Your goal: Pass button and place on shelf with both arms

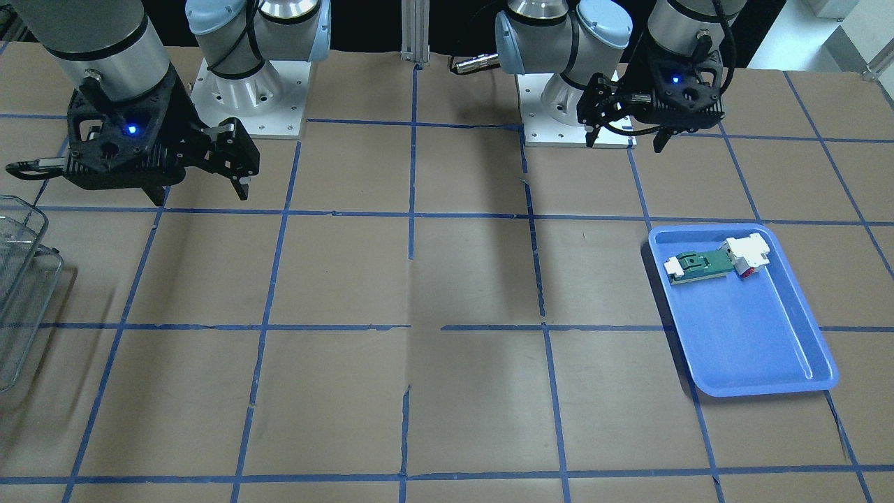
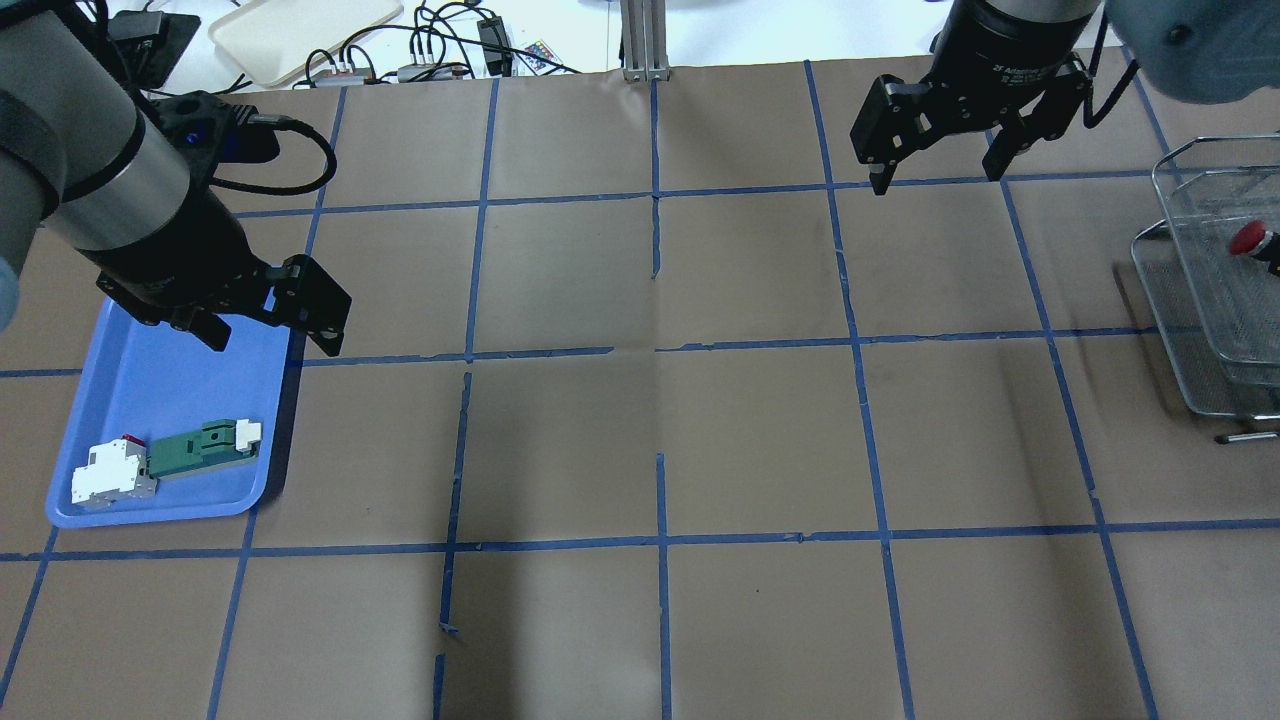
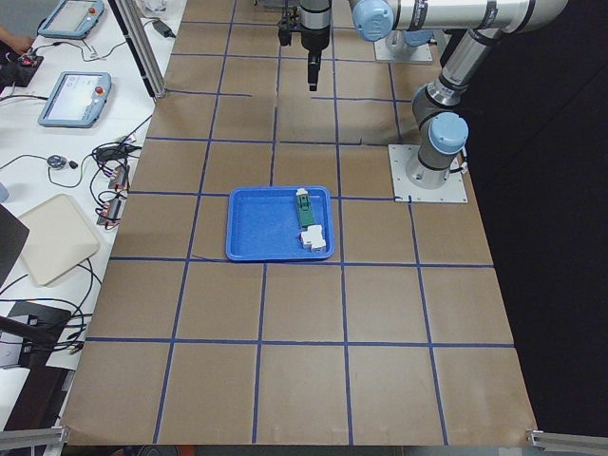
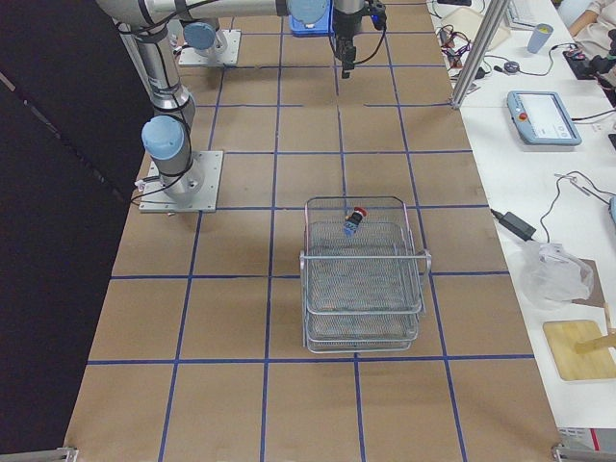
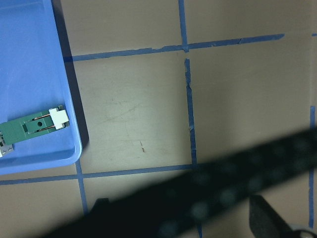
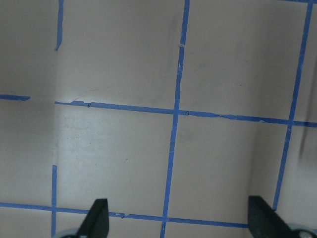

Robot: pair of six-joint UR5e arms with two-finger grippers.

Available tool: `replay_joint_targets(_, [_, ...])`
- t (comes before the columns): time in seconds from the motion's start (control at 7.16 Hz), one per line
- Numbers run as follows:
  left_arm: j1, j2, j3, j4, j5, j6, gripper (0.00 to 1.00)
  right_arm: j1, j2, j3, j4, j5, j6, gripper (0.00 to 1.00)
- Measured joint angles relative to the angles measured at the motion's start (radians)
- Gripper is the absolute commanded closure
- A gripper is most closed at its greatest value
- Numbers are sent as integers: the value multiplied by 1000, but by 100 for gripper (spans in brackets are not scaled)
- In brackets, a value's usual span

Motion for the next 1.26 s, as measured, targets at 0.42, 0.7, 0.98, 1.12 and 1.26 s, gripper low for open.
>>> replay_joint_targets(0.42, [0, 1, -8, 4, 4, 3, 0, 2, -9, 3, 1, -66, 18, 0])
replay_joint_targets(0.7, [1, -2, -3, 6, 6, 4, 0, 2, -14, -1, -1, -62, 17, 0])
replay_joint_targets(0.98, [1, -3, -2, 9, 5, 5, 0, 2, -17, -4, -1, -51, 13, 0])
replay_joint_targets(1.12, [1, 0, 0, 9, 6, 5, 0, 2, -19, -4, -1, -44, 13, 0])
replay_joint_targets(1.26, [1, 2, 2, 9, 7, 5, 0, 2, -20, -4, 1, -40, 13, 0])
